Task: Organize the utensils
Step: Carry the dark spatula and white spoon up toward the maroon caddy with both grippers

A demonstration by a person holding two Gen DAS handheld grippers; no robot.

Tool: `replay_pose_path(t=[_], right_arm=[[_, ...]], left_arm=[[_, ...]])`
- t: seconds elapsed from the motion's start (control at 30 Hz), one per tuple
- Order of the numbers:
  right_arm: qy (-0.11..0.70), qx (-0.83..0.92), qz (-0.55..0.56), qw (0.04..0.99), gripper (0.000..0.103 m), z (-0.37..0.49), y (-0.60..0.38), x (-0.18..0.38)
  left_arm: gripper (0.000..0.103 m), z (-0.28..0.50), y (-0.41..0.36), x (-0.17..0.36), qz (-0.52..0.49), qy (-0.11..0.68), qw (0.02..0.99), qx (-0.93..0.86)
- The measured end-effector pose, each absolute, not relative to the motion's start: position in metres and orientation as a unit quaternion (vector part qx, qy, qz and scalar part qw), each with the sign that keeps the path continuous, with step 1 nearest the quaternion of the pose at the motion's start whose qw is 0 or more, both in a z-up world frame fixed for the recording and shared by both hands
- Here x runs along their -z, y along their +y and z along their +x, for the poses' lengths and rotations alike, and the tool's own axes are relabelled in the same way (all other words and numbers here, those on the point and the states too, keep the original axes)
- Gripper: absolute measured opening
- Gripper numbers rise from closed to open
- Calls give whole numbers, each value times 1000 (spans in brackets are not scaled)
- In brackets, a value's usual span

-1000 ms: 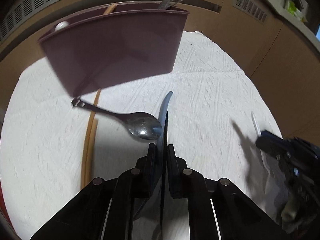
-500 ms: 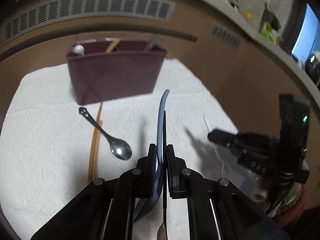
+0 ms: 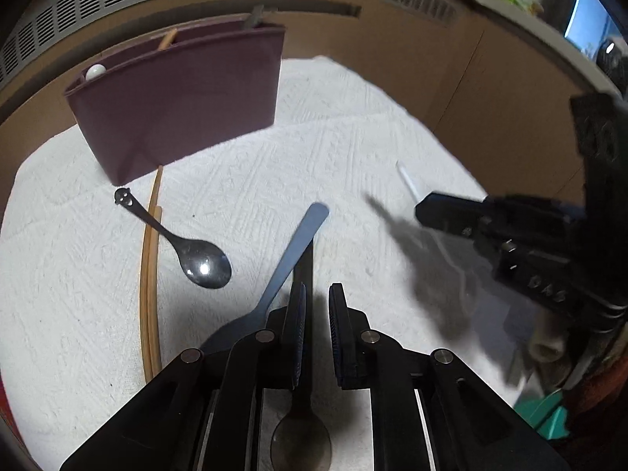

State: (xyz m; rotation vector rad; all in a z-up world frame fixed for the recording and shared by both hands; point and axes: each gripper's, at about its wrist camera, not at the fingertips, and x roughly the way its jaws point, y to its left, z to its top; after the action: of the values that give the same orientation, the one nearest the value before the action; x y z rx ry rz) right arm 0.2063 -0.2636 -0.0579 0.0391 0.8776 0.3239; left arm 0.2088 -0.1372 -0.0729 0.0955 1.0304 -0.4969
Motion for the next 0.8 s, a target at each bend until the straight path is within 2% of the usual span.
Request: replay_pose_path(t=[0.43, 0.53, 0.8], right_arm=[[430, -154, 21, 889, 10, 206, -263, 65], [422, -154, 30, 893, 10, 203, -266, 61], [396, -180, 45, 899, 10, 189, -265, 37]], left_arm=[[15, 251, -164, 86, 91, 519, 819, 225], [12, 245, -166, 86, 100, 507, 828, 216], [12, 194, -102, 42, -67, 435, 871, 220]])
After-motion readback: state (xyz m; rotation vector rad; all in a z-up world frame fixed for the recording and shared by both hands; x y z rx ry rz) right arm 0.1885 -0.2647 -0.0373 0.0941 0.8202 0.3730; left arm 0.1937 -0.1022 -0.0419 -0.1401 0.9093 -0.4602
